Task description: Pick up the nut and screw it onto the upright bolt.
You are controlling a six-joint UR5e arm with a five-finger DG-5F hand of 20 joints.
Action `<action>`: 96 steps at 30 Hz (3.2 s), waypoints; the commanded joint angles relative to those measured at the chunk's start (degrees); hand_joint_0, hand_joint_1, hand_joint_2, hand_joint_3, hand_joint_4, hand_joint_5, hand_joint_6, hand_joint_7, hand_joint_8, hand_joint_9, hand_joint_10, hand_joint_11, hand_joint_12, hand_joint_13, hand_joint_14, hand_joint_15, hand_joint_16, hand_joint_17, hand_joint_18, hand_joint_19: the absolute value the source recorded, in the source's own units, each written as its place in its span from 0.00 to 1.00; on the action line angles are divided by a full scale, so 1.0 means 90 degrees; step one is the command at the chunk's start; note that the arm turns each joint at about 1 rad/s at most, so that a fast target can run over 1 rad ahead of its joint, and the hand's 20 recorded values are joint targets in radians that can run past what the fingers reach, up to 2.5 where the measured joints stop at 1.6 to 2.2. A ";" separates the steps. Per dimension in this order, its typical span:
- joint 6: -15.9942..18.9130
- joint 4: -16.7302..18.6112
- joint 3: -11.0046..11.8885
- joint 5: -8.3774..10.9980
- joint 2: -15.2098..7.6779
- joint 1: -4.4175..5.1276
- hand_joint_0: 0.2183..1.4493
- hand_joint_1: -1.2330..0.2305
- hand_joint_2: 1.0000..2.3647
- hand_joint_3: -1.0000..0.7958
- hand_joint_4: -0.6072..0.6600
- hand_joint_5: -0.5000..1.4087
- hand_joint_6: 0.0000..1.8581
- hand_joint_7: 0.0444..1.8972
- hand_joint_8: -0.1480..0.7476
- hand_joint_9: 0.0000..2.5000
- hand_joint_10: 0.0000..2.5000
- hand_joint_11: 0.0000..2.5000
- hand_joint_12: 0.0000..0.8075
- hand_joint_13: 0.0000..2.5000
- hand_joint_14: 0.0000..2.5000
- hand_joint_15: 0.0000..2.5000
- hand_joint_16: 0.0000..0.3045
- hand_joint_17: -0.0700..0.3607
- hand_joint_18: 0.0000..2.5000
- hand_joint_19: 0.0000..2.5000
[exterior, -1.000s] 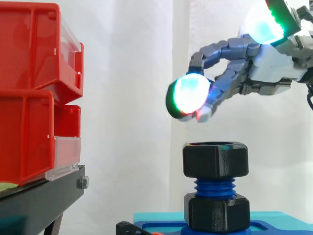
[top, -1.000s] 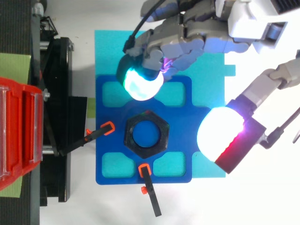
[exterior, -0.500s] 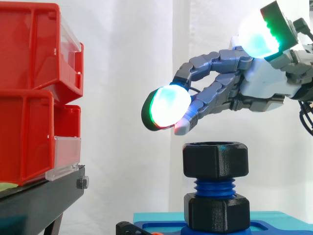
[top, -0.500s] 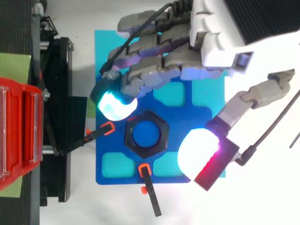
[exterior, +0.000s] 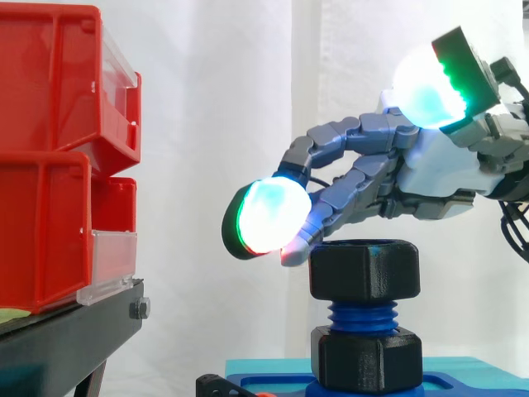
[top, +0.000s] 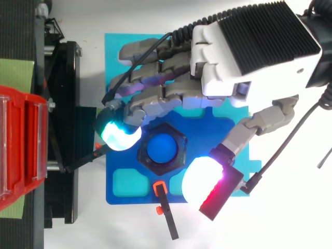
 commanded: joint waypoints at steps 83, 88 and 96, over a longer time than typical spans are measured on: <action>-0.0298 -0.0612 0.0312 -0.0983 -0.0008 -0.0466 0.22 0.77 0.00 0.28 0.63 0.18 0.27 0.40 0.41 0.30 0.00 0.00 0.39 0.16 0.00 0.00 0.14 0.38 0.08 0.00; -0.0298 -0.0192 -0.0001 -0.0924 0.0002 -0.0369 0.22 0.77 0.00 0.28 0.60 0.16 0.27 0.37 0.41 0.23 0.00 0.00 0.41 0.10 0.00 0.00 0.14 0.39 0.00 0.00; -0.0239 0.0160 -0.0059 -0.0924 0.0002 -0.0320 0.21 0.77 0.00 0.28 0.60 0.16 0.27 0.35 0.42 0.21 0.00 0.00 0.42 0.10 0.00 0.00 0.15 0.39 0.00 0.00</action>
